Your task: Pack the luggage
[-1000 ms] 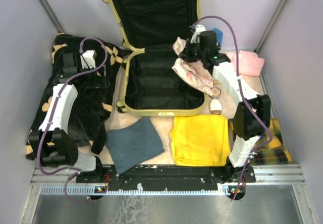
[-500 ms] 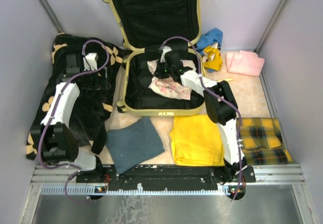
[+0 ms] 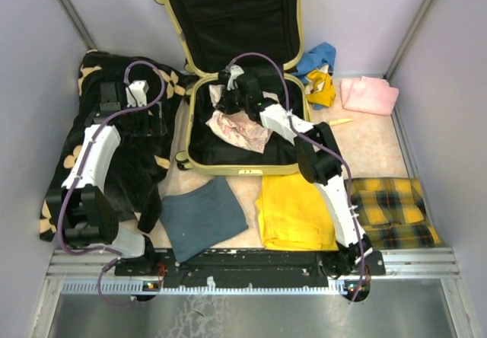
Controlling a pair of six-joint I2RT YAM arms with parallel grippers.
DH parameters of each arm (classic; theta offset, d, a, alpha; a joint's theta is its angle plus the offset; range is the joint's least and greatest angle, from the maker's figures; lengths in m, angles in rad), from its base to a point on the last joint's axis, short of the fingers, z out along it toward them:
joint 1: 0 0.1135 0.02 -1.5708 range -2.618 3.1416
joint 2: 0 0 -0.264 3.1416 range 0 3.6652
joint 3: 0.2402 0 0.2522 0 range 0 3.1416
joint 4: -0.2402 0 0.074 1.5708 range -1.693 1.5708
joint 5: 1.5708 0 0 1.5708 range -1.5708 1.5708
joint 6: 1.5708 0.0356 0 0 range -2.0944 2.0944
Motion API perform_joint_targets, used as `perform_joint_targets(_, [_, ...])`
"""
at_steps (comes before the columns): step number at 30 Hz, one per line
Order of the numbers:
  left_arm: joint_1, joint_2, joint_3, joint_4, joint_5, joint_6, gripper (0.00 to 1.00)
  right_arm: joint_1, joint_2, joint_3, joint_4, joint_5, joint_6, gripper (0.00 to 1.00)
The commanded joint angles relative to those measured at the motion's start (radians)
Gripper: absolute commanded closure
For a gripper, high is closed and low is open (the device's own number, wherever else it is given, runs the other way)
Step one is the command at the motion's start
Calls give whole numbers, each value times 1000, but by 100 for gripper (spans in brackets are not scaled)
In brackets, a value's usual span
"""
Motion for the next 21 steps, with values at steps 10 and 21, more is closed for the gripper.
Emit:
perform_joint_targets(10, [-8, 2, -53, -4, -2, -10, 0, 90, 118, 181, 23, -95, -306, 100])
perform_joint_targets(21, [-8, 0, -8, -81, 24, 67, 0, 90, -111, 111, -116, -128, -412, 16])
